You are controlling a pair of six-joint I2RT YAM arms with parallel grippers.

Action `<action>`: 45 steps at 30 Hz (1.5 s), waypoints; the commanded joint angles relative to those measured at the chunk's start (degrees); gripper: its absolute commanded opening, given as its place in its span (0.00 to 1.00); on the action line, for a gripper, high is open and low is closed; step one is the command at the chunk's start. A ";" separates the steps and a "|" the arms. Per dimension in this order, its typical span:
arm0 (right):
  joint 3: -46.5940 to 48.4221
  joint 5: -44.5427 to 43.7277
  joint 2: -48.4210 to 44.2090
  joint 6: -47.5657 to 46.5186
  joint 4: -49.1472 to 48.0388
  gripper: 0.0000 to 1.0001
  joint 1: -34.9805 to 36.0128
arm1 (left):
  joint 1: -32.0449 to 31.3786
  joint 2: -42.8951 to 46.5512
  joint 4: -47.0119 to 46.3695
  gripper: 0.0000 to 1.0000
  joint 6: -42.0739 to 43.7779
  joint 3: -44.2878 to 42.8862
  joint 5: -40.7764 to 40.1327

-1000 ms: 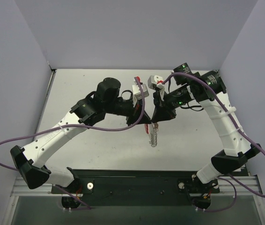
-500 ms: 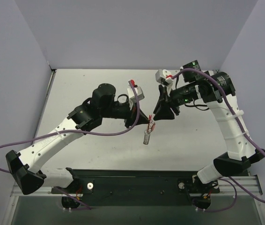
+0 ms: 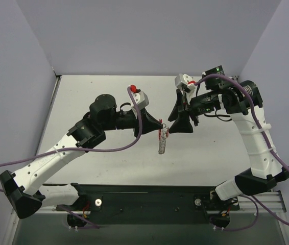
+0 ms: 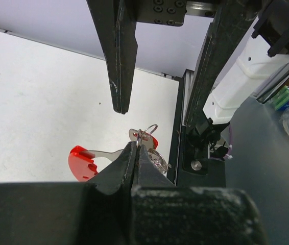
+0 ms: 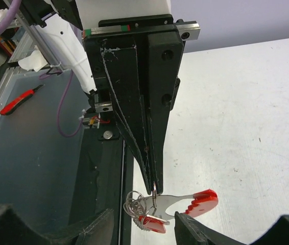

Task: Put the keys on the keyring

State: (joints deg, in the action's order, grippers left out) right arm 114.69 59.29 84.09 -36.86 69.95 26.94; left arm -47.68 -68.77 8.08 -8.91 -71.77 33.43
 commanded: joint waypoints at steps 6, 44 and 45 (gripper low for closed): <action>-1.58 3.03 -0.42 0.30 -2.28 0.44 0.13 | 0.04 1.62 -6.93 0.00 -1.99 -1.01 0.32; -7.64 2.94 -4.37 5.75 -10.98 0.00 0.57 | -0.66 7.25 -43.39 0.00 -14.38 15.42 -11.28; -7.73 2.94 -4.38 5.84 -11.15 0.00 0.57 | -0.92 7.08 -44.54 0.00 -14.56 16.21 -11.63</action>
State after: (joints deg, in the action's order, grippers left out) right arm 107.94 60.23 81.19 -31.42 59.02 27.07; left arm -48.01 -63.51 -20.62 -20.64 -56.14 26.52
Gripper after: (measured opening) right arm 0.029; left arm 0.021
